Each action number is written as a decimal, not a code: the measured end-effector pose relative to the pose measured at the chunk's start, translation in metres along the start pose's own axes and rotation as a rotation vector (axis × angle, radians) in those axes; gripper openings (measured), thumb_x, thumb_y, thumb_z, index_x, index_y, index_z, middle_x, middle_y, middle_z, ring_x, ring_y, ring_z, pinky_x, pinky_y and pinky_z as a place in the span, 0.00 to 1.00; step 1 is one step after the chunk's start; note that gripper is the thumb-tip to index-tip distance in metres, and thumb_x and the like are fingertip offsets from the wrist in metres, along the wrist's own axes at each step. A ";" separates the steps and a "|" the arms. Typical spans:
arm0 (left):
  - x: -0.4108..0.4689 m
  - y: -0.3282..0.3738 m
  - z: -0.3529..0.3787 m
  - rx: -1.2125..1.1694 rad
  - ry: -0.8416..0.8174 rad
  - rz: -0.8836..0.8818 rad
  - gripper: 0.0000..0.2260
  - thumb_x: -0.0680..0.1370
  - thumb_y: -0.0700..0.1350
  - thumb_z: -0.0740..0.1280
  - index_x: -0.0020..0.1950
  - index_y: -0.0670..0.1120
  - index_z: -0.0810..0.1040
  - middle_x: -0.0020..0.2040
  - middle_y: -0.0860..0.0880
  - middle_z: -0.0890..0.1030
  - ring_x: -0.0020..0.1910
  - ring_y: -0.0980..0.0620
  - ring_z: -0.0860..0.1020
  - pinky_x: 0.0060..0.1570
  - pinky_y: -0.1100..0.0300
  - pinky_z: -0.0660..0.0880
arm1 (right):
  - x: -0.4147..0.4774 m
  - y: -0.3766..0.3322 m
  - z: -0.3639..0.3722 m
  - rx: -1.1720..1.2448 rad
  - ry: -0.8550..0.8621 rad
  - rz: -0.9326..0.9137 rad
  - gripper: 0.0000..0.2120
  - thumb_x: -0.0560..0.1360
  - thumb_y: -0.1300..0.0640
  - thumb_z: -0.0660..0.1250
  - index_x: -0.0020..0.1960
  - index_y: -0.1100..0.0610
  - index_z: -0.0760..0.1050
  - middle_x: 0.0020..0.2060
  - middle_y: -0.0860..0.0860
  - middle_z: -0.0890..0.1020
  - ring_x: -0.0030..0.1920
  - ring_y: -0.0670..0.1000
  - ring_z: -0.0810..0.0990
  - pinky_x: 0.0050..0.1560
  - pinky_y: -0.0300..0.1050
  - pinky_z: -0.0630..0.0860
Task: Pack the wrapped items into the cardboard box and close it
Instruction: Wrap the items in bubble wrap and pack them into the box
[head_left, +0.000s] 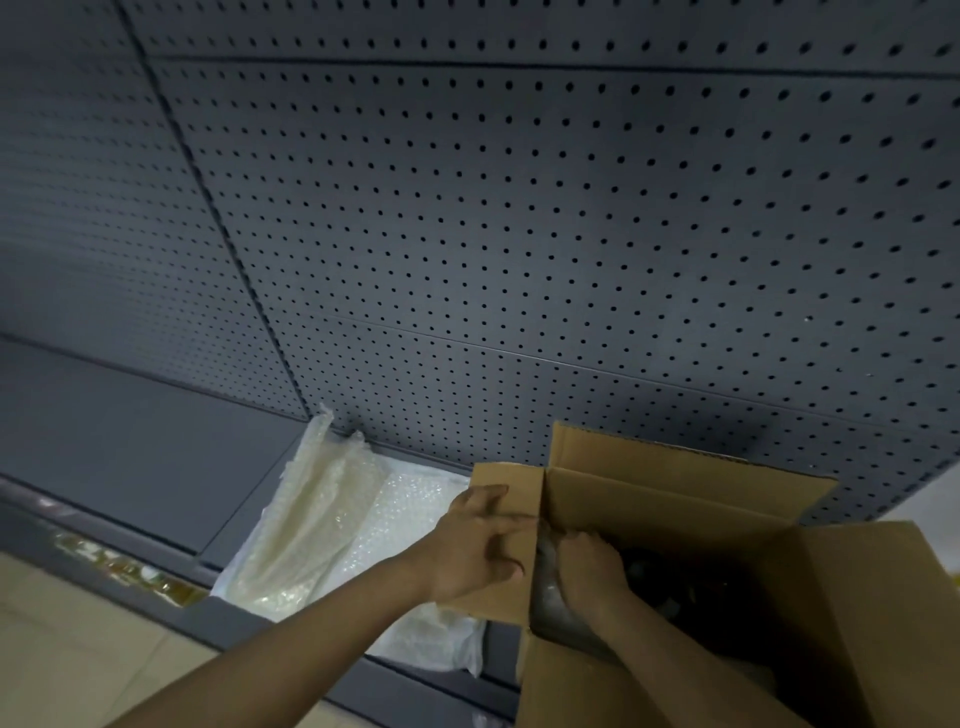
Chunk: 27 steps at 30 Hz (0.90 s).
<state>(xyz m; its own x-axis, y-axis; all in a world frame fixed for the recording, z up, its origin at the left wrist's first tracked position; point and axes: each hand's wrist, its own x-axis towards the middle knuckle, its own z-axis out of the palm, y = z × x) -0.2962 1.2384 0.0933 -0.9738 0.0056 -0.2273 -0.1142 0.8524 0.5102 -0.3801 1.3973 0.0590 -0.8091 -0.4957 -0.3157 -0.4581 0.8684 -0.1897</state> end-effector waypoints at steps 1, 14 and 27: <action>-0.002 0.001 0.000 0.034 0.004 0.001 0.30 0.70 0.62 0.64 0.72 0.61 0.65 0.77 0.46 0.54 0.77 0.42 0.49 0.74 0.43 0.54 | 0.001 0.000 0.003 0.009 -0.020 0.009 0.12 0.81 0.58 0.53 0.49 0.55 0.75 0.55 0.54 0.81 0.54 0.52 0.80 0.48 0.42 0.75; -0.032 -0.016 -0.014 -0.188 0.243 0.100 0.21 0.79 0.52 0.65 0.71 0.54 0.70 0.77 0.50 0.59 0.76 0.52 0.55 0.73 0.62 0.54 | -0.009 -0.018 -0.017 -0.077 0.029 0.065 0.09 0.80 0.58 0.58 0.49 0.57 0.76 0.47 0.54 0.81 0.50 0.54 0.81 0.46 0.45 0.74; -0.086 -0.183 -0.077 -0.076 0.190 0.043 0.18 0.79 0.46 0.65 0.69 0.51 0.72 0.71 0.48 0.69 0.71 0.52 0.65 0.71 0.66 0.56 | -0.062 -0.184 -0.047 0.174 0.766 -0.089 0.09 0.78 0.56 0.60 0.39 0.51 0.74 0.26 0.47 0.76 0.24 0.44 0.67 0.24 0.32 0.64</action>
<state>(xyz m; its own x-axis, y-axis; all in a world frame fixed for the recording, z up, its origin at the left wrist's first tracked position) -0.2071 1.0420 0.0835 -0.9969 -0.0636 -0.0464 -0.0787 0.8115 0.5791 -0.2631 1.2693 0.1576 -0.8293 -0.3641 0.4239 -0.5200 0.7804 -0.3471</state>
